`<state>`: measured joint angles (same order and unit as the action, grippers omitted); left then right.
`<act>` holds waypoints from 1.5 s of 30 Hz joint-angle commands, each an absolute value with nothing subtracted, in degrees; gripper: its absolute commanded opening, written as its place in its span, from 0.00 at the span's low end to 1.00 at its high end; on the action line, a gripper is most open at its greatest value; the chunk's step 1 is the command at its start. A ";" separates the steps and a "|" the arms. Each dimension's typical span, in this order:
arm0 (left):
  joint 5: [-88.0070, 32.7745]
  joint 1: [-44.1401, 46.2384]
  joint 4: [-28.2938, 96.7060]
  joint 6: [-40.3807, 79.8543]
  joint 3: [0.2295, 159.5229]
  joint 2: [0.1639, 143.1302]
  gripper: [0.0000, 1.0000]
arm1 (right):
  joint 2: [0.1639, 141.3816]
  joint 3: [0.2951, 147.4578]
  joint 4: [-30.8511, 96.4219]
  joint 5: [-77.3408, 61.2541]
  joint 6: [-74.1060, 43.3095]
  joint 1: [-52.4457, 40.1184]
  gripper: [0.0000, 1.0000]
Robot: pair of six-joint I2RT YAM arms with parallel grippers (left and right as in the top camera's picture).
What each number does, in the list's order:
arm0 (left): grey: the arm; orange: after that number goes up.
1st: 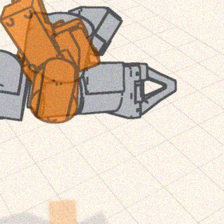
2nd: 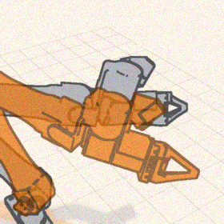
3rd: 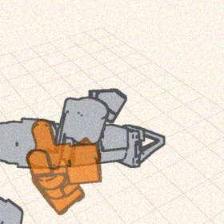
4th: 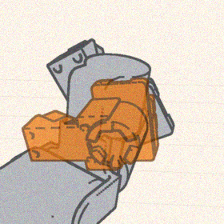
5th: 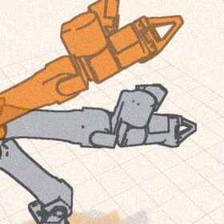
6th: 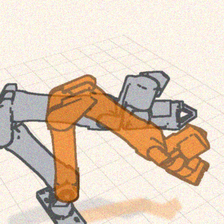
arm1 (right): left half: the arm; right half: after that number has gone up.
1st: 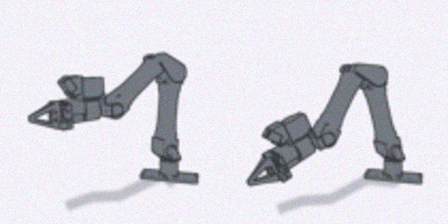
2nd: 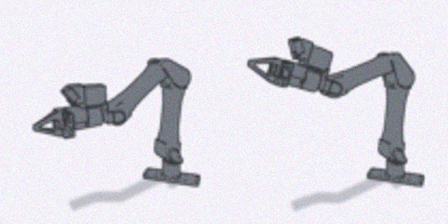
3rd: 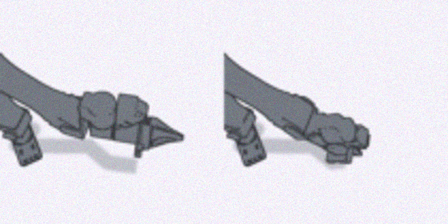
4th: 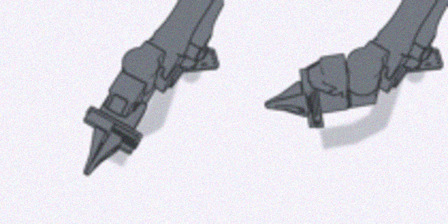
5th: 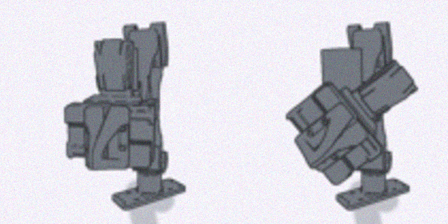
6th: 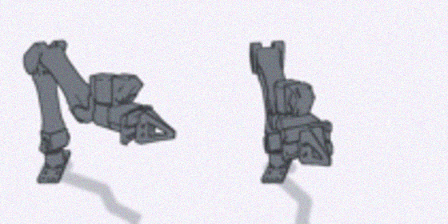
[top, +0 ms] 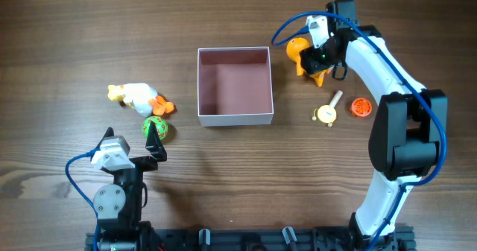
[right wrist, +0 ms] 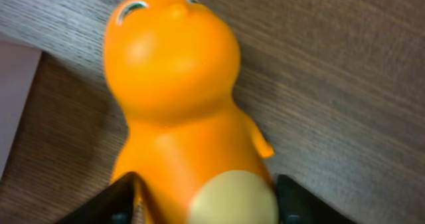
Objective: Pack container
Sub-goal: 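Reach the right gripper to the orange dinosaur toy and grasp it, then lift the dinosaur with the right gripper and lower it into the box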
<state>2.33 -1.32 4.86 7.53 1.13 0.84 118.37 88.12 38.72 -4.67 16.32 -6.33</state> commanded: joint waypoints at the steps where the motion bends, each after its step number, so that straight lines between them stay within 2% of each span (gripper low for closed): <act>1: 3.07 -1.13 4.67 6.20 0.71 0.49 1.00 | 119.15 88.79 39.99 -3.84 16.38 -6.42 0.40; 3: 3.07 -1.13 4.67 6.20 0.71 0.49 1.00 | 119.15 88.82 40.73 -3.86 16.36 -6.42 0.20; 7: 3.07 -1.13 4.67 6.20 0.71 0.49 1.00 | 119.09 88.82 41.01 -3.88 16.29 -6.42 0.14; 9: 3.07 -1.13 4.67 6.20 0.71 0.49 1.00 | 118.69 89.01 41.17 -3.84 16.36 -6.42 0.04; 19: 3.07 -1.13 4.67 6.20 0.71 0.49 1.00 | 103.96 99.85 41.36 -3.86 12.36 -8.91 0.04; 26: 3.07 -1.13 4.67 6.20 0.71 0.49 1.00 | 93.67 100.53 45.67 -3.86 -3.05 -19.27 0.04; 32: 3.07 -1.13 4.67 6.20 0.71 0.49 1.00 | 94.35 99.74 54.37 -3.86 -19.29 -28.32 0.04; 39: 3.07 -1.13 4.67 6.20 0.71 0.49 1.00 | 99.39 97.36 54.76 -2.79 -30.50 -33.28 0.04; 45: 3.11 -1.13 4.67 6.20 0.71 0.49 1.00 | 107.35 97.21 54.61 -2.55 -33.21 -33.58 0.04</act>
<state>2.33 -1.32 4.89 7.51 1.13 0.84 103.90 97.73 54.89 -3.86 -29.95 -33.39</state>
